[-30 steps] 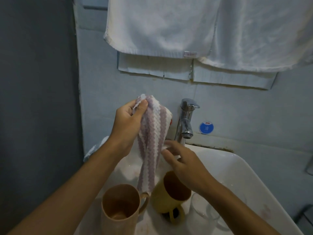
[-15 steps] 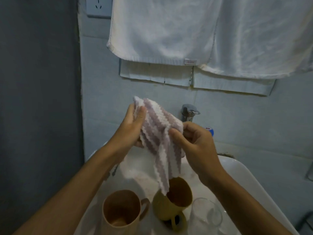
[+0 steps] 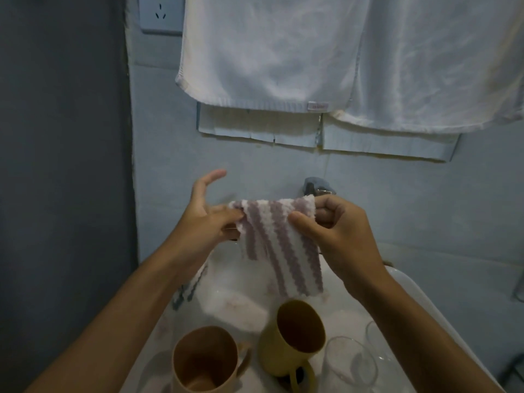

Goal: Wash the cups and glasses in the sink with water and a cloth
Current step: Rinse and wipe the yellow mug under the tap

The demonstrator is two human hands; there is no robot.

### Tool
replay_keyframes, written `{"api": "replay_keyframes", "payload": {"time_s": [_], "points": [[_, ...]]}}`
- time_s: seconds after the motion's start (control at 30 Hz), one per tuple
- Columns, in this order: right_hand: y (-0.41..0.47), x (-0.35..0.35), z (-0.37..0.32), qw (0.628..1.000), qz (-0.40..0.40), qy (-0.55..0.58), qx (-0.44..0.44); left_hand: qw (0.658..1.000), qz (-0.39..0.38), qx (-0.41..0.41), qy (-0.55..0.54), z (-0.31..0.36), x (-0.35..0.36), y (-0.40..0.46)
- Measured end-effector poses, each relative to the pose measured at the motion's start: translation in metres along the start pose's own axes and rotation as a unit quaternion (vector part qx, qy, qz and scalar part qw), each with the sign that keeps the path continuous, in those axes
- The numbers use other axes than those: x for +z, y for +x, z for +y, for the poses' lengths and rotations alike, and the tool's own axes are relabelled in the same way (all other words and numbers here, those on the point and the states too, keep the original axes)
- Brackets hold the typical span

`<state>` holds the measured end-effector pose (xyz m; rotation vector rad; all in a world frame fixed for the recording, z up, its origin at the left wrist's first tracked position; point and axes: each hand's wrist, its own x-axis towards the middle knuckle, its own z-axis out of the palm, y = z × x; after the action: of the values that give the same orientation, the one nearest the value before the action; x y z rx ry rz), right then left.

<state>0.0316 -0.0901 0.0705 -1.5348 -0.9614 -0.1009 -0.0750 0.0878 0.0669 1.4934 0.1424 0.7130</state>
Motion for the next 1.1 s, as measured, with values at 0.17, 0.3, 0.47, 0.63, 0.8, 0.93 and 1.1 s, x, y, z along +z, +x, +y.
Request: {"api": "replay_keyframes", "payload": {"time_s": [0.17,0.3,0.47,0.63,0.8,0.93,1.1], "points": [[0.000,0.008,0.001,0.999,0.014,-0.010,-0.028,1.000,-0.020,-0.008,0.022,-0.001,0.004,-0.003],[0.000,0.010,0.003,0.999,0.022,-0.002,-0.037,0.996,-0.085,-0.007,0.033,-0.002,0.001,-0.005],[0.003,0.010,0.008,0.986,0.072,-0.130,-0.078,0.962,-0.017,0.136,0.237,-0.015,-0.001,0.003],[0.001,0.016,0.005,0.938,0.073,-0.286,-0.185,0.958,0.021,0.154,0.241,-0.015,0.000,0.005],[0.005,0.024,-0.003,0.958,0.045,-0.237,-0.154,0.998,-0.035,0.041,-0.017,-0.011,0.006,-0.001],[0.011,0.029,-0.004,0.963,0.067,-0.208,-0.160,0.975,-0.114,-0.122,-0.149,-0.018,0.012,0.000],[0.010,0.030,-0.008,0.962,0.095,-0.189,-0.170,0.944,-0.151,-0.215,-0.199,-0.021,0.020,-0.007]]}}
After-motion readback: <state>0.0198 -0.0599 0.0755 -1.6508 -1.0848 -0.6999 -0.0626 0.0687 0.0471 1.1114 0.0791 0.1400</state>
